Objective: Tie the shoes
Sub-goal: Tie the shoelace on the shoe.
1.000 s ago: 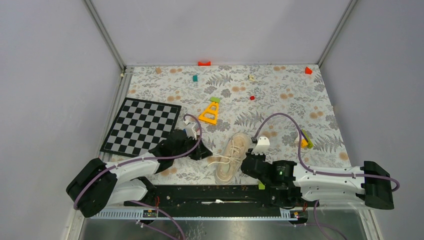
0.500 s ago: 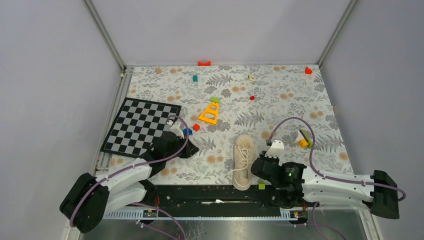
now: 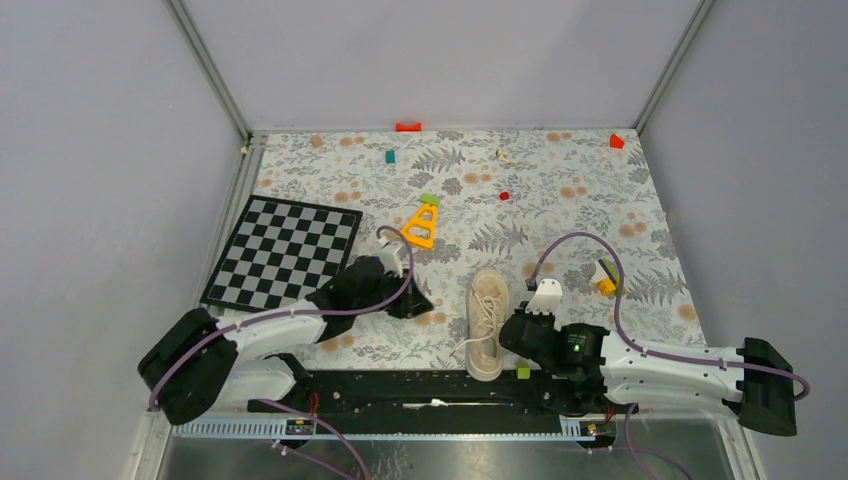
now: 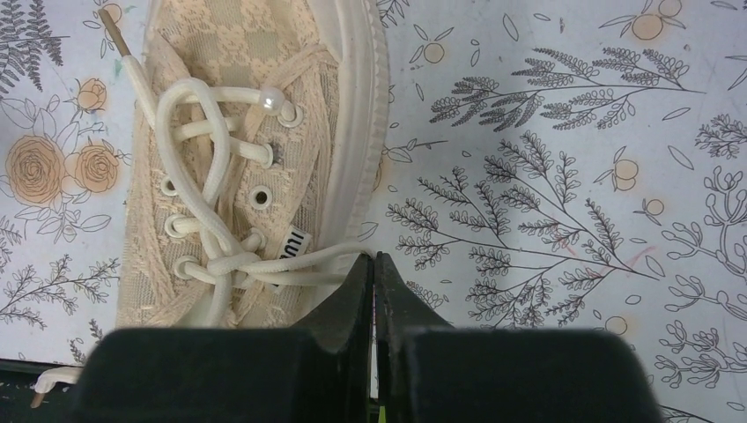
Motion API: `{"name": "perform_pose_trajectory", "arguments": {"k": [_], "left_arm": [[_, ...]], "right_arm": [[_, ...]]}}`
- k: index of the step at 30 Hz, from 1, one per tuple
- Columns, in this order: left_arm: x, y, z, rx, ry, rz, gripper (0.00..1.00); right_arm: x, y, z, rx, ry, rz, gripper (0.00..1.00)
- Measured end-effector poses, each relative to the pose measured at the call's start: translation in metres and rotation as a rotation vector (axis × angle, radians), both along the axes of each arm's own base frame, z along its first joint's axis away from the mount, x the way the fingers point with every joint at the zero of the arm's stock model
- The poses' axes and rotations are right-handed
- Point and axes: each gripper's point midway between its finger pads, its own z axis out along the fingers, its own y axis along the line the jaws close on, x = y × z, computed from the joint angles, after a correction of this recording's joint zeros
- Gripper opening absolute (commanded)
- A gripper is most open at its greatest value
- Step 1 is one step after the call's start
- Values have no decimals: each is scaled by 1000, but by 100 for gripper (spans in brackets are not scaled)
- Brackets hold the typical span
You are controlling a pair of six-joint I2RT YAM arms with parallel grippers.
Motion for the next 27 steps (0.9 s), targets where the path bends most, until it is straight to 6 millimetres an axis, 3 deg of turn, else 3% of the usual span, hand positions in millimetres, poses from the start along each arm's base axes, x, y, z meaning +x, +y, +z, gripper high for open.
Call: {"name": "perform_pose_trajectory", "arguments": {"k": [1,3,5,8,15,20,23,27], "left_arm": [[-1,-15,10,-17,-8,-38,48],[-2,-38,27,-47,-25,-89,56],[-3,-63,45,-85,-39,-133,60],[-4,-84,56,-105,-28,-160,60],[10,-115,61,-58,12,-174,56],[21,-135,64,-47,18,-197,62],[27,-148,53,-23,39,-222,65],[21,-146,26,32,95,-249,66]], "right_arm": [[0,0,0,-2,-1,3,0],[1,1,2,-5,-3,8,0],[1,1,2,-8,-5,11,0],[1,1,3,-9,-5,13,0],[1,2,5,6,-12,15,0],[2,3,6,6,-14,18,0],[2,4,7,12,-16,20,0],[2,4,8,19,-20,22,0]]}}
